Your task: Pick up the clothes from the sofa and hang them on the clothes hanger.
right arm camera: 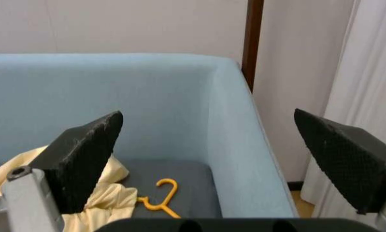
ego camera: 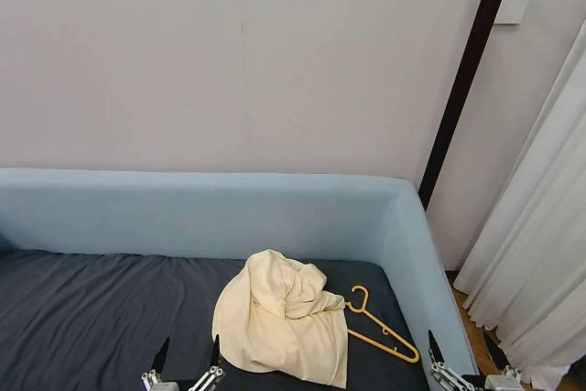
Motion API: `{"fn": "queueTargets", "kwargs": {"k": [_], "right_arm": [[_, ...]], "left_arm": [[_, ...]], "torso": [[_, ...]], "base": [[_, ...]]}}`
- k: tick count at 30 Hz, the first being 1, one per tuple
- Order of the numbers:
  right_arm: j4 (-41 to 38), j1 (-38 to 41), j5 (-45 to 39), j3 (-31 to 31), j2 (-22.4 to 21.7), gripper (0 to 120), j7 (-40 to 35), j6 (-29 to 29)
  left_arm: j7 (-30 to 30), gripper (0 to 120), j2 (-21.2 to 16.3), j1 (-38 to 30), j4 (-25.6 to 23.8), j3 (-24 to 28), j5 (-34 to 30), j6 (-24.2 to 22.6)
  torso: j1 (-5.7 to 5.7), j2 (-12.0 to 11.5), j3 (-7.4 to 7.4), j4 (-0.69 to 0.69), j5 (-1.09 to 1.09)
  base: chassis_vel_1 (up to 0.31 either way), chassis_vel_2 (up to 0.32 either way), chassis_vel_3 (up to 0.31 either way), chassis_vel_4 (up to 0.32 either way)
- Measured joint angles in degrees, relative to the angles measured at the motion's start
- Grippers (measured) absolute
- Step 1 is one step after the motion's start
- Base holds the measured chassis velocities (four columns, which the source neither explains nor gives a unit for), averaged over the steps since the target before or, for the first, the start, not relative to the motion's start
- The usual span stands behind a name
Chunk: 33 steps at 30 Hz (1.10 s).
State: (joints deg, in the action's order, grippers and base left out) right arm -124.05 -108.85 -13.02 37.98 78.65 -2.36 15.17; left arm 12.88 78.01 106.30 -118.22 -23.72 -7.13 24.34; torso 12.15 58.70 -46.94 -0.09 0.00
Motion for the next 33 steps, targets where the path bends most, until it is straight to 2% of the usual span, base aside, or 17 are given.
{"fn": "queueTargets", "kwargs": {"k": [15, 18, 19, 23, 24, 28, 29, 30, 33], "right_arm": [[0.57, 1.27, -2.14, -0.16, -3.74, 100, -0.44, -2.09], [0.36, 3.13, -4.27, -1.46, -7.31, 100, -0.7, -4.96], [0.36, 3.13, -4.27, -1.46, -7.31, 100, -0.7, -4.96], [0.15, 7.31, -13.16, -2.76, -13.22, 100, -1.97, -12.32], [0.15, 7.31, -13.16, -2.76, -13.22, 100, -1.97, -12.32], [2.59, 13.15, -20.67, -2.96, -19.18, 100, -2.49, -18.03], [2.59, 13.15, -20.67, -2.96, -19.18, 100, -2.49, -18.03], [3.55, 15.61, -22.66, -3.69, -20.85, 100, -2.62, -19.7], [8.11, 25.88, -26.06, -9.78, -25.42, 100, -3.02, -23.09]], "left_arm": [[0.18, 100, 0.54, 0.02, 0.13, -0.42, 0.58, -0.16], [0.39, 100, 0.45, 0.06, 0.95, -0.82, 1.57, 0.5], [0.39, 100, 0.45, 0.06, 0.95, -0.82, 1.57, 0.5], [0.47, 100, -0.17, 0.31, 1.46, -0.31, 1.48, 0.74], [0.47, 100, -0.17, 0.31, 1.46, -0.31, 1.48, 0.74], [0.5, 100, -1.21, -0.37, 3.22, 1.08, 1.13, 0.54], [0.5, 100, -1.21, -0.37, 3.22, 1.08, 1.13, 0.54], [0.49, 100, -1.22, -0.32, 3.48, 1.22, 1.13, 0.56], [0.49, 100, -0.39, 0.62, 3.88, 1.2, 1.37, 1.1]], "torso": [[0.0, 0.0, 0.0, -0.01, 0.0], [0.0, 0.0, 0.0, 0.0, -0.01], [0.0, 0.0, 0.0, 0.0, -0.01], [0.0, 0.0, 0.0, 0.02, 0.01], [0.0, 0.0, 0.0, 0.02, 0.01], [0.0, 0.0, 0.0, -0.01, 0.0], [0.0, 0.0, 0.0, -0.01, 0.0], [0.0, 0.0, 0.0, -0.03, -0.01], [0.0, 0.0, -0.01, 0.03, 0.01]], "base": [[0.0, 0.0, 0.0, 0.0], [0.0, 0.0, 0.0, 0.0], [0.0, 0.0, 0.0, 0.0], [0.0, 0.0, 0.0, 0.0], [0.0, 0.0, 0.0, 0.0], [0.0, 0.0, 0.0, 0.0], [0.0, 0.0, 0.0, 0.0], [0.0, 0.0, 0.0, 0.0], [0.0, 0.0, 0.0, 0.0]]}}
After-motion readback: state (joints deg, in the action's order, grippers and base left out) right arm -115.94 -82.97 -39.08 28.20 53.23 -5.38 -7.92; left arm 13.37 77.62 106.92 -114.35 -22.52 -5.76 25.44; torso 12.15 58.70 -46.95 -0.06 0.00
